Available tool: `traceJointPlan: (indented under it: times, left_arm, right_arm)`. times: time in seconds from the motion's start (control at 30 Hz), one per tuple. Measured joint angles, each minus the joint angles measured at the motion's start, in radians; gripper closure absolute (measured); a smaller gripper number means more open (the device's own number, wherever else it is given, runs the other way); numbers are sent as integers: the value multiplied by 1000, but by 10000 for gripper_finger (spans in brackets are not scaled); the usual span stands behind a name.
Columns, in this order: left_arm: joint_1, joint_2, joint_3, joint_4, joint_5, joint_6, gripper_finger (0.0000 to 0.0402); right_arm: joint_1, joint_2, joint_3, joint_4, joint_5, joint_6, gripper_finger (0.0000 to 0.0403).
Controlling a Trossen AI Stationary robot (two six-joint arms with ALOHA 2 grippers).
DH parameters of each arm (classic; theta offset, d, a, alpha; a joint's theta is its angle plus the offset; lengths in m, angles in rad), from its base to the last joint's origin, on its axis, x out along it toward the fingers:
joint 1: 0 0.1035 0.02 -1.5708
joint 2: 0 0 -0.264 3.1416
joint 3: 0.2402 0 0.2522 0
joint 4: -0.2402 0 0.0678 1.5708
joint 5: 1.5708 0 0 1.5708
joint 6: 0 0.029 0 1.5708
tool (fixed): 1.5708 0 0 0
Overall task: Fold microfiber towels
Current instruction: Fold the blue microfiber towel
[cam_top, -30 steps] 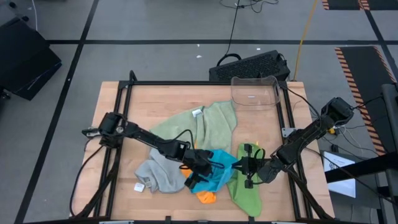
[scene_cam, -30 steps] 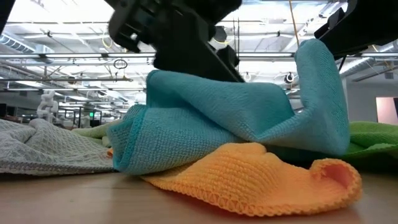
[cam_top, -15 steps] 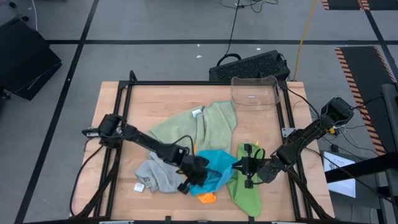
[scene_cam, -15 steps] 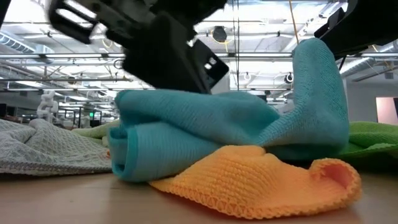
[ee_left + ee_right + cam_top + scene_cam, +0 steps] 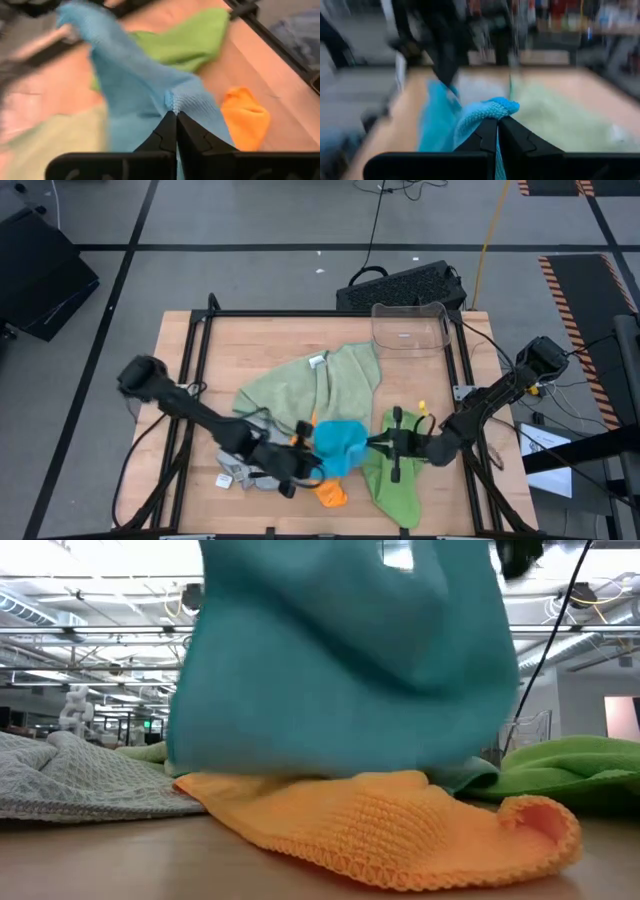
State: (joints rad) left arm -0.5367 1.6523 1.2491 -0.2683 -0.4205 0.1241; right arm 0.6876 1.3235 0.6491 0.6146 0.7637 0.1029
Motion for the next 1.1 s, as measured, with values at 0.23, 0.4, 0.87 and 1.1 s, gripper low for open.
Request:
traceJointPlan:
  times: [0.23,0.4,0.87,1.1]
  left_arm:
    - [-89,-203,0,-122,-313,-11,398]
    - [-66,-267,0,-147,-343,24,398]
    - [-50,-327,-62,-267,-142,-117,397]
    - [-44,-269,-278,-4,56,-203,392]
  right_arm:
    - [-5,-9,22,312,21,-363,395]
    - [-76,-9,103,312,21,-470,395]
    - [-98,-38,227,-180,-70,-255,395]
    - [-110,-13,118,-224,-195,22,395]
